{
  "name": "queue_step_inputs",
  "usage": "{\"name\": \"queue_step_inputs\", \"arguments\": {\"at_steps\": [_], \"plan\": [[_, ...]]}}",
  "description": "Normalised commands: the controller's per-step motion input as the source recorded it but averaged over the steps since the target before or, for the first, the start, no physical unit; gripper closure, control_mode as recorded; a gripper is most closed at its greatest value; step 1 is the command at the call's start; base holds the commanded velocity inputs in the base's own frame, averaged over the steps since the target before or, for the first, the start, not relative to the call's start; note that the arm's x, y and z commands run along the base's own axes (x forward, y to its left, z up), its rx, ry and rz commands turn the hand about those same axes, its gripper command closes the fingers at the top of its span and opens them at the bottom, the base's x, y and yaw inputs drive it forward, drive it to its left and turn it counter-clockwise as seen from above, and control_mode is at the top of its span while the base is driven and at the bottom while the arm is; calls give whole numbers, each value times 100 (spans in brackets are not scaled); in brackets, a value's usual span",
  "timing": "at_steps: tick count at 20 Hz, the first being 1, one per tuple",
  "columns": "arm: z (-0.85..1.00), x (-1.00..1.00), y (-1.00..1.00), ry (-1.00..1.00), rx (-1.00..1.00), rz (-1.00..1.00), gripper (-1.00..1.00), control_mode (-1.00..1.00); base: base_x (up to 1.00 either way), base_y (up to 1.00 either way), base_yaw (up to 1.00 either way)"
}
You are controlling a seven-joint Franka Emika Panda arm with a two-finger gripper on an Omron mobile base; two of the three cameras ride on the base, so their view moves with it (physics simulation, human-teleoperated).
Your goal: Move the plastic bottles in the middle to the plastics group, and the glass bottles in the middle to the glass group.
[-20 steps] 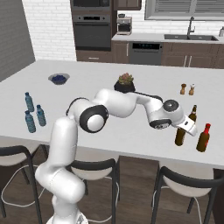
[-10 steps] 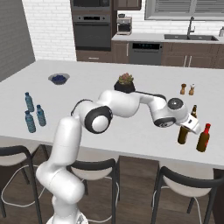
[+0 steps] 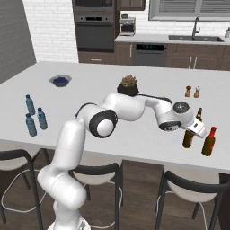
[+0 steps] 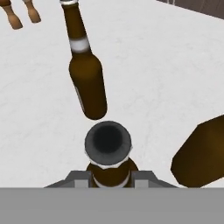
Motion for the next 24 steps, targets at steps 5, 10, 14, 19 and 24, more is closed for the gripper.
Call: {"name": "queue_step_inputs", "arguments": {"at_steps": [5, 10, 14, 19, 24], "plan": [[-30, 6, 0, -1, 0, 0, 100, -100, 0, 0, 0], [0, 0, 0, 0, 0, 0, 100, -100, 0, 0, 0], [0, 0, 0, 0, 0, 0, -100, -100, 0, 0, 0], [0, 0, 0, 0, 0, 0, -100, -100, 0, 0, 0], [0, 0, 0, 0, 0, 0, -100, -100, 0, 0, 0]]}}
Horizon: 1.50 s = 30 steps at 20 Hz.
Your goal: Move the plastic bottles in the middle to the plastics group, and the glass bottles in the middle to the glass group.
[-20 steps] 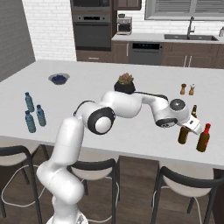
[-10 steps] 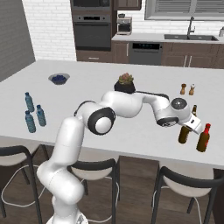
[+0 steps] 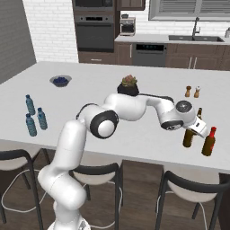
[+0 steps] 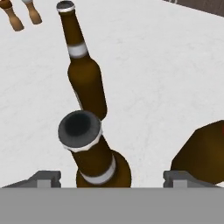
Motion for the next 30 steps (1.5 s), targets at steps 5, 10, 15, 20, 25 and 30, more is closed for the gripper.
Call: {"name": "queue_step_inputs", "arguments": {"at_steps": [5, 10, 15, 20, 25, 30], "plan": [[0, 0, 0, 0, 0, 0, -100, -100, 0, 0, 0], [17, -31, 26, 0, 0, 0, -100, -100, 0, 0, 0], [30, -55, 54, 0, 0, 1, -100, -100, 0, 0, 0], [32, -54, 79, -1, -1, 3, -100, -100, 0, 0, 0], [30, -38, 93, -6, 0, 4, -100, -100, 0, 0, 0], [36, -3, 100, -2, 0, 8, -100, -100, 0, 0, 0]]}}
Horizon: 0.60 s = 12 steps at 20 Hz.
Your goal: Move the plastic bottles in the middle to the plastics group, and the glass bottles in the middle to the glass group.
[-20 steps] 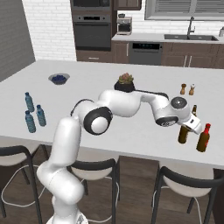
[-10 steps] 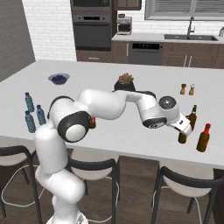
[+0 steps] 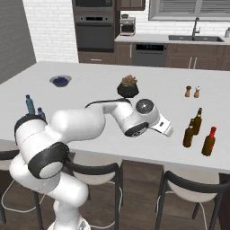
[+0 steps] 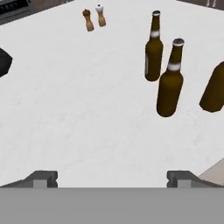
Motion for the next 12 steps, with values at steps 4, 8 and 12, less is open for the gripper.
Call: {"name": "queue_step_inputs", "arguments": {"at_steps": [4, 8, 12], "plan": [[30, 0, 100, 6, -1, 28, -100, -100, 0, 0, 0], [20, 0, 100, 17, -4, 53, -100, -100, 0, 0, 0], [3, 0, 100, 23, -4, 57, -100, -100, 0, 0, 0]]}}
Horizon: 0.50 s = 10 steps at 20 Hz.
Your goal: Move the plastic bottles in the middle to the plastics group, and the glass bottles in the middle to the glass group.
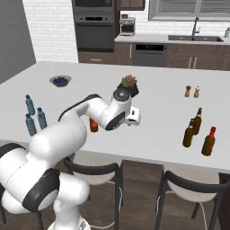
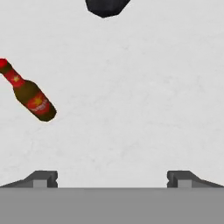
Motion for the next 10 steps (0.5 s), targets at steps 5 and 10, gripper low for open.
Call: {"name": "queue_step_inputs", "arguments": {"at_steps": [5, 10], "plan": [[5, 0, 100, 30, 0, 62, -100, -100, 0, 0, 0], [18, 0, 100, 22, -10, 46, -100, -100, 0, 0, 0]]}}
